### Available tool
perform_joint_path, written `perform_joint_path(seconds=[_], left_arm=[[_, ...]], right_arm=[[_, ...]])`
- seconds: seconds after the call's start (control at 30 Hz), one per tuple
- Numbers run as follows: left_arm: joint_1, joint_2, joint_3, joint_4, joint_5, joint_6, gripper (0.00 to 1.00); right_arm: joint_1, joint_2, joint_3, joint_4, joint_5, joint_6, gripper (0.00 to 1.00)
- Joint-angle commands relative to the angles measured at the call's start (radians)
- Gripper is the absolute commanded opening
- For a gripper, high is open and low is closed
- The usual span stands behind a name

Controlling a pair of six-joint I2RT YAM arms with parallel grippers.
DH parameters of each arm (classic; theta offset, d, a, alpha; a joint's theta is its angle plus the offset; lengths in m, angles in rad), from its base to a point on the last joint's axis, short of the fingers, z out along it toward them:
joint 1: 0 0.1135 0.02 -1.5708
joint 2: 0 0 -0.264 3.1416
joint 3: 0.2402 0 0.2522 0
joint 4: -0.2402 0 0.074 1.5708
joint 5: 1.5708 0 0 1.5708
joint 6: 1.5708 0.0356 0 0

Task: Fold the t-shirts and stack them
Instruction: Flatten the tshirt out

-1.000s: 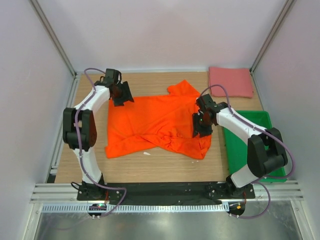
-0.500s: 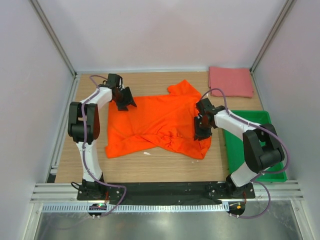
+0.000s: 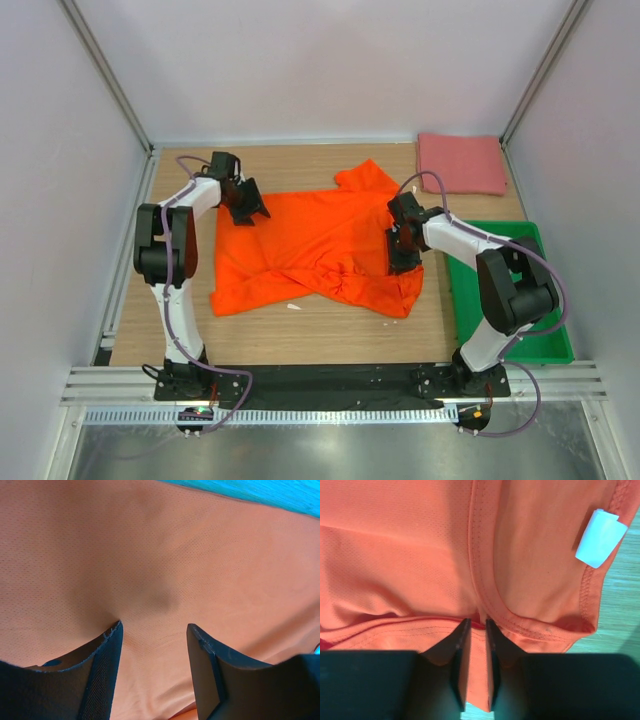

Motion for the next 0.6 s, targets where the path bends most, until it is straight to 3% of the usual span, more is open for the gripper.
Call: perform_joint_path(seconds=[0.0, 0.37, 0.5, 0.57], left_arm=[[0.013, 0.009, 0.004, 0.038, 0.025, -0.002, 0.55], [0.028, 0.026, 0.012, 0.048, 0.049, 0.000, 0.54], [0.031, 0.020, 0.002, 0.052, 0.054, 0.003, 0.54], [0.035, 0.015, -0.004, 0.053, 0.052, 0.005, 0.54]], right_arm=[[-0.002, 0.019, 0.021, 0.022, 0.006, -0.010, 0.22], [-0.004, 0.015, -0.013, 0.028, 0.009, -0.011, 0.23], [-0.002, 0.020, -0.013, 0.025, 0.014, -0.001, 0.01], [0.002, -0.001, -0.001, -0.002, 0.031, 0.005, 0.01]])
